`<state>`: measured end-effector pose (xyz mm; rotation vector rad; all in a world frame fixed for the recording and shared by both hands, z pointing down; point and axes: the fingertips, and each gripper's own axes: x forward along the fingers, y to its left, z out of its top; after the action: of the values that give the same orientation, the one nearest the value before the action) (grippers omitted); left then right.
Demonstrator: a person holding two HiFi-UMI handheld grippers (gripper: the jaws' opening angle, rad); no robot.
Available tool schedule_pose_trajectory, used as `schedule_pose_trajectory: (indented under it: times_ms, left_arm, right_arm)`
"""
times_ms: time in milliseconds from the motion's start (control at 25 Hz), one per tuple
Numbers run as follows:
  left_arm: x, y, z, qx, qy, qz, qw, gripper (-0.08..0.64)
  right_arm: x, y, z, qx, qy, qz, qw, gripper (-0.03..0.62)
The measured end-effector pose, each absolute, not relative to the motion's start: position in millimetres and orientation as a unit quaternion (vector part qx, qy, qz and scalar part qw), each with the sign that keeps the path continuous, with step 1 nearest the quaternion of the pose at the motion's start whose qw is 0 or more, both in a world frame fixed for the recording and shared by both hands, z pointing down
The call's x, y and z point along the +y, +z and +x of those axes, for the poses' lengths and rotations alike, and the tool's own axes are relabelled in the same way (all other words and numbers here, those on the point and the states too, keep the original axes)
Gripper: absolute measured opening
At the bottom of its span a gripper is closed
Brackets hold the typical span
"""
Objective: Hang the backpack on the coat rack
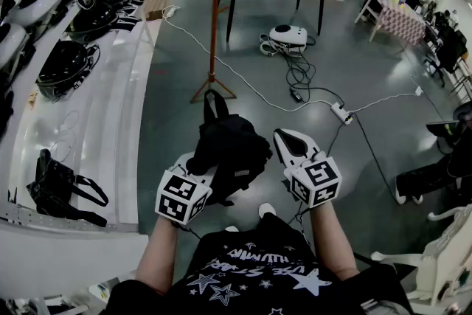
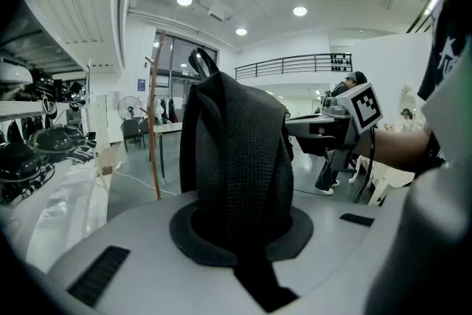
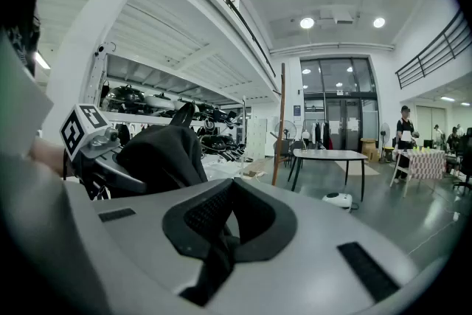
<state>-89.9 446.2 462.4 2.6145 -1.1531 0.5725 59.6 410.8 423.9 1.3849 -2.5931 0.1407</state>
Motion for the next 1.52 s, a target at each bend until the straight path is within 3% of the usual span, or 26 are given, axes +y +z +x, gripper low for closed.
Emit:
schedule_pose_trajectory:
  times_ms: [920, 1240, 1520]
  left_arm:
    - [439, 482, -93, -0.379, 0.217, 0.892, 0.120, 0.049]
    - [364, 495, -83, -0.381, 0.235, 0.885, 0.126, 0.049]
    - [264, 499, -48, -0.372, 0.255, 0.885, 0.117, 0.049]
  right_arm:
    - [407, 418, 36, -0.894, 0.021, 0.436, 0.097, 0.011]
    - [312, 402, 28, -0.918, 0.063, 0.392, 0.021, 0.012]
    - [184, 396, 34, -0.938, 0.089, 0.334, 0.014, 0.048]
